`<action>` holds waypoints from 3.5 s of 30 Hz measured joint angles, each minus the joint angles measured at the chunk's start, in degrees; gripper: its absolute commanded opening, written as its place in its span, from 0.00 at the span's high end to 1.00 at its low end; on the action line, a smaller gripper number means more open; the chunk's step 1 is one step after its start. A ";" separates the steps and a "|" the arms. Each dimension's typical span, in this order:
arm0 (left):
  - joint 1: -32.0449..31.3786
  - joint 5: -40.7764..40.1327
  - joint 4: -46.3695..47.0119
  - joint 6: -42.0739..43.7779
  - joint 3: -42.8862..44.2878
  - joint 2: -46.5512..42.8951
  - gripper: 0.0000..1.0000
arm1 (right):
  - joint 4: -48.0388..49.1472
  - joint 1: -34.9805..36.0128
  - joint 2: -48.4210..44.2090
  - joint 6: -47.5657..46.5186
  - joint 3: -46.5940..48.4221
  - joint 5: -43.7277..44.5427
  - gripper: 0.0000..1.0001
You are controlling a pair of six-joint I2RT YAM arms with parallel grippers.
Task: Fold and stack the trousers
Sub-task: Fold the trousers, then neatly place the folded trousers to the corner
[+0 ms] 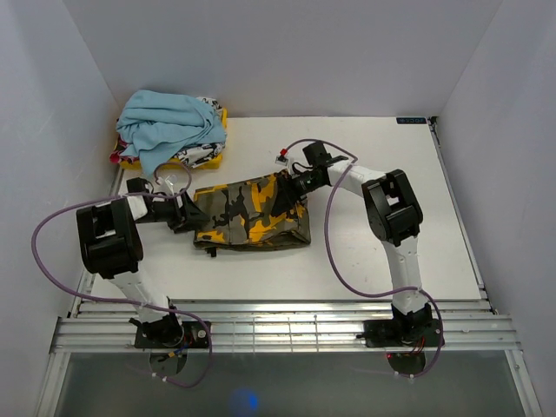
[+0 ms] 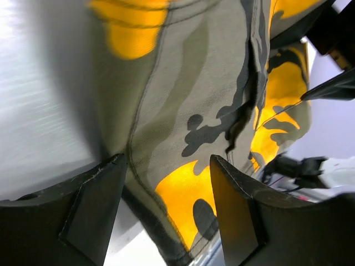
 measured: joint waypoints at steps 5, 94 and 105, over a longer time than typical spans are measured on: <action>5.53 3.13 -1.29 -0.24 0.15 1.95 0.25 | 3.08 -0.09 0.50 2.89 -0.52 -1.16 0.02; 8.13 2.82 10.58 -8.52 4.81 7.96 1.00 | 28.17 -8.83 -14.05 20.76 -7.43 0.74 0.72; 8.11 2.60 11.13 -9.18 4.83 8.00 1.00 | 42.23 -2.45 10.54 30.95 0.28 -1.25 0.31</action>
